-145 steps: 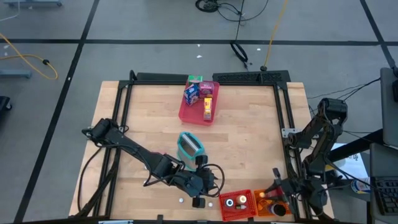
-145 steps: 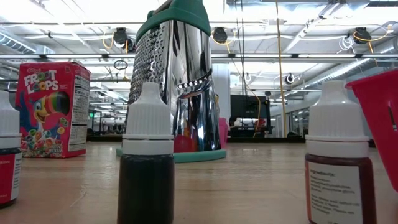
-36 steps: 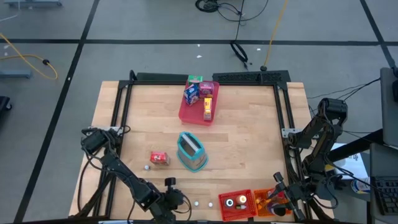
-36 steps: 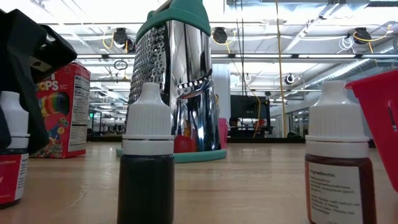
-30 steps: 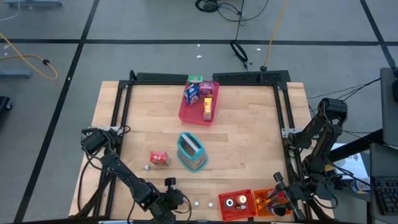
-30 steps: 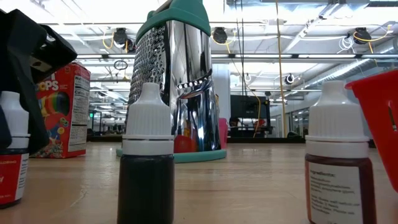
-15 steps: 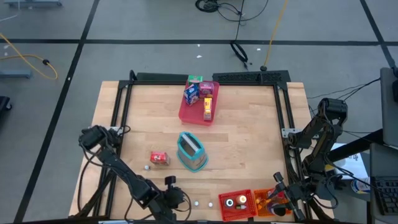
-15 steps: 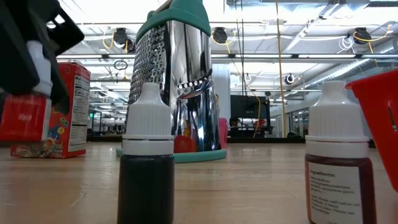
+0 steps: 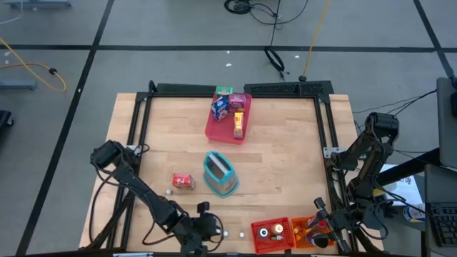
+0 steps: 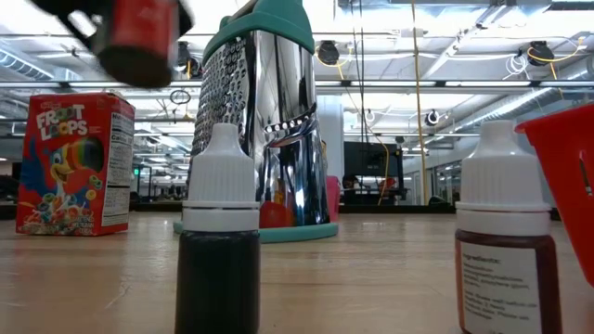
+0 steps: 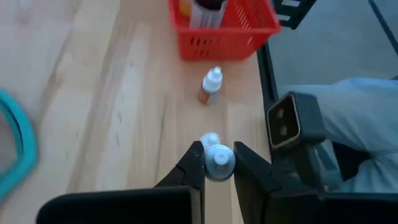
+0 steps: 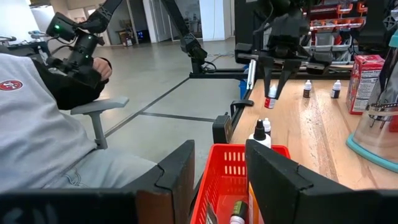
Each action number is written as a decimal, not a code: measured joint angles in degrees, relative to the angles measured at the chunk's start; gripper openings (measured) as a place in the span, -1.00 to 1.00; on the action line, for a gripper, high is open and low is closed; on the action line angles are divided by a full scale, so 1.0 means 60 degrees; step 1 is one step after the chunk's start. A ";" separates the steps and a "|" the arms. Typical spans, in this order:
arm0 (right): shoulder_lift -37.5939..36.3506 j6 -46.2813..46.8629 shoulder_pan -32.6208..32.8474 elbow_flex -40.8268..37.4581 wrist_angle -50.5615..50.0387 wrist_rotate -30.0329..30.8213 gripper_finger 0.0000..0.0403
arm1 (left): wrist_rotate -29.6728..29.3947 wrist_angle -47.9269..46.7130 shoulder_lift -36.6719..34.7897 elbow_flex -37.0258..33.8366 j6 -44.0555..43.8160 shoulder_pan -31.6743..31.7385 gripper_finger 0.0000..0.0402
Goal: Pick & Place Kitchen Items
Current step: Put the red food coloring bottle into the pink bin
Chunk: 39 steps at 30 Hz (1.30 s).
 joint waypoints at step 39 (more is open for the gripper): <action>-0.0771 -0.4926 -0.1239 0.0000 0.0698 0.3265 -0.38 | 0.4595 0.2702 0.0619 0.1214 0.4227 0.3187 -0.78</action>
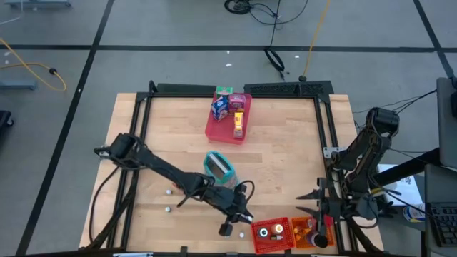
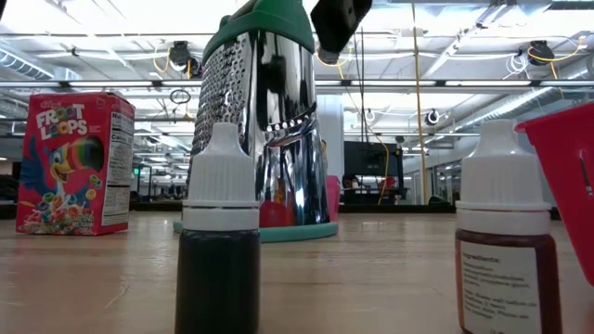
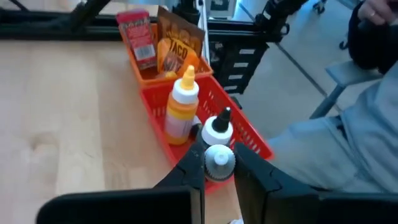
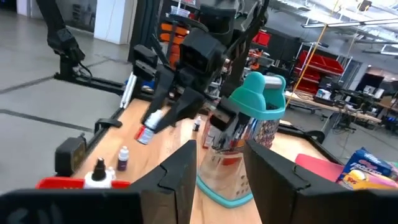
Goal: Pick & Place Kitchen Items
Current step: Put the red food coloring bottle into the pink bin
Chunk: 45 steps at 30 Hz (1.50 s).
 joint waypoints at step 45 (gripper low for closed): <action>-0.0049 0.0925 -0.0050 -0.0004 -0.0391 -0.0041 -0.38 | -0.1105 -0.0357 0.2495 0.1716 -0.1011 -0.0505 -0.65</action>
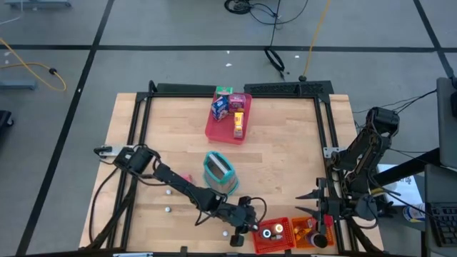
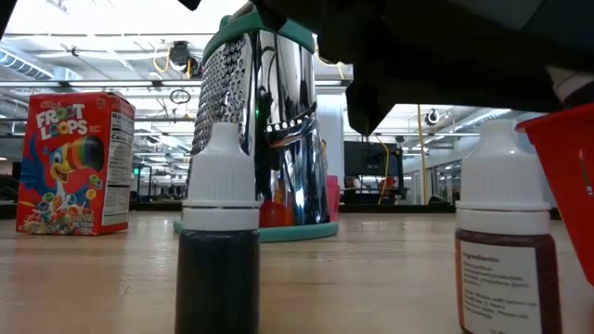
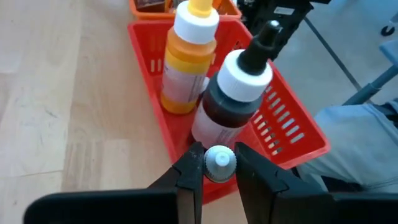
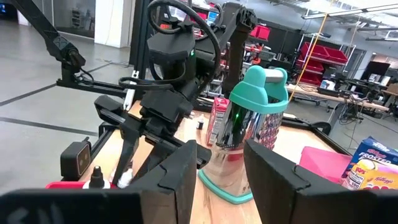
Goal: Pick & Place Kitchen Items
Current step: Put the red food coloring bottle into the pink bin, then put the red food coloring bottle into the red bin
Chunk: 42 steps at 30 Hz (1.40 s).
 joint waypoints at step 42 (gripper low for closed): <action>0.0004 0.0507 0.0004 0.0000 -0.0487 -0.0004 -0.38 | 0.0262 -0.0238 -0.0116 0.0379 0.0735 0.0006 0.29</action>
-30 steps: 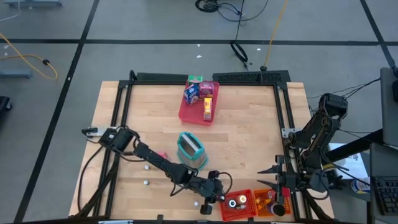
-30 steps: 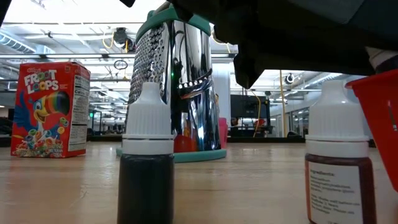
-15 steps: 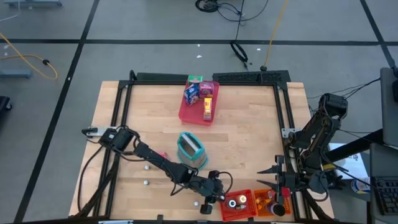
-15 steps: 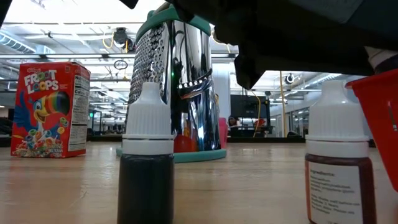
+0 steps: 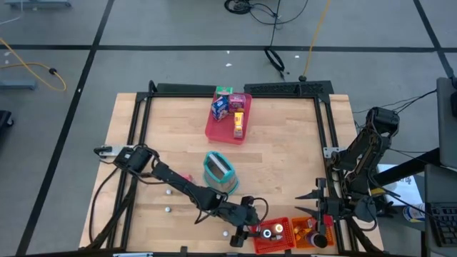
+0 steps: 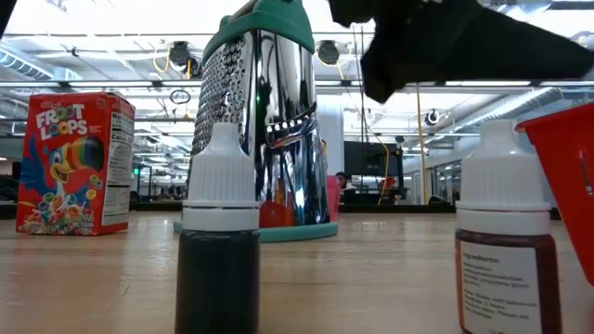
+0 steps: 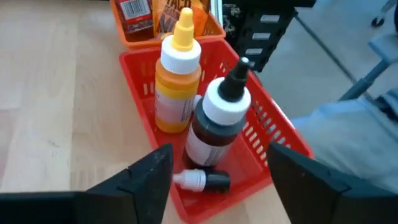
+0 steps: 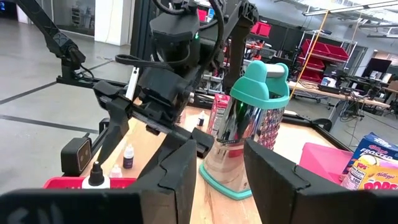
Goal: Pick & Place Kitchen Items
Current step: Put the red food coloring bottle into the red bin
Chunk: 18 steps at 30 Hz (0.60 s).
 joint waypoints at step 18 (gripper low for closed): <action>0.0000 0.0244 0.0000 0.0000 -0.0006 -0.0004 -0.38 | -0.0810 -0.2567 -0.0496 0.0018 -0.0491 -0.0834 0.36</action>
